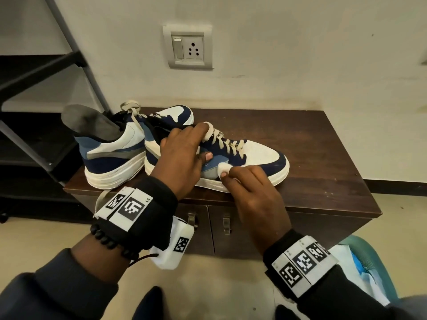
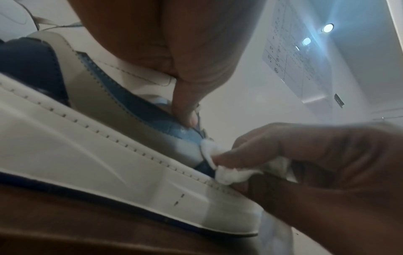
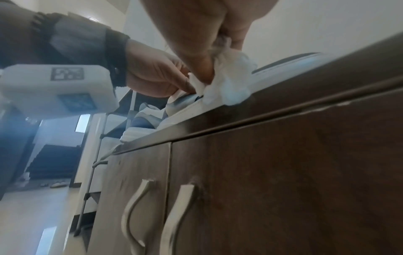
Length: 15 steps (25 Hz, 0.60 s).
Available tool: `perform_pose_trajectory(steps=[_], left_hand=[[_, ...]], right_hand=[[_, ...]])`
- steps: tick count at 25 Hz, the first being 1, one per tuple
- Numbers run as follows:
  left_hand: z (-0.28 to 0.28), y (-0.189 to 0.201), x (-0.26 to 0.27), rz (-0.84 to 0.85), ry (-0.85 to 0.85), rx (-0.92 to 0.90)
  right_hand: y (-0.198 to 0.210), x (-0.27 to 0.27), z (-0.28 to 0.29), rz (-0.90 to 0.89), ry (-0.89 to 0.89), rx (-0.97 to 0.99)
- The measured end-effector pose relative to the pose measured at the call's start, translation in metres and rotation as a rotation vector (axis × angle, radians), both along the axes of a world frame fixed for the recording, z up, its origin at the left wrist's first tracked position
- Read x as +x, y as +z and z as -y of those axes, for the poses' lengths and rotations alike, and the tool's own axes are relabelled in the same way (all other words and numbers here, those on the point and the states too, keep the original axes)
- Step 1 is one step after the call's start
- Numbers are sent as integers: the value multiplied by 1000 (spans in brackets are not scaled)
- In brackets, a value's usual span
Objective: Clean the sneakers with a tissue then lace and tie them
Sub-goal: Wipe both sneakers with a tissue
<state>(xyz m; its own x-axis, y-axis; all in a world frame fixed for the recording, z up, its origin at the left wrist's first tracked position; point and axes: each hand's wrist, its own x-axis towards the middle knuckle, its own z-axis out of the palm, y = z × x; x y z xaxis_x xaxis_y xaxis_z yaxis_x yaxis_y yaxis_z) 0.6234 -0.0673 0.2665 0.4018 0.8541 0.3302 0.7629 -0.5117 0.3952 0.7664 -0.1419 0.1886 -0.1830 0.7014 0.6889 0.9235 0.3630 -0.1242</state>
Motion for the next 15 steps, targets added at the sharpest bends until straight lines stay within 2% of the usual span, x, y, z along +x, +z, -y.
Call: perform_pose_trajectory(steps=[3, 6, 9, 12, 14, 15], left_hand=[[-1, 0, -2, 12, -30, -14], [-3, -3, -5, 29, -57, 11], [-6, -4, -6, 94, -87, 20], [-12, -1, -9, 108, -153, 9], [-17, 2, -11, 79, -174, 7], [-19, 1, -12, 70, -176, 4]], right_hand=[[-5, 3, 4, 106, 58, 63], [-16, -4, 9, 192, 104, -15], [-5, -2, 10, 38, 121, -49], [23, 11, 2, -238, 11, 78], [32, 17, -5, -282, -96, 71], [29, 15, -6, -229, -127, 53]])
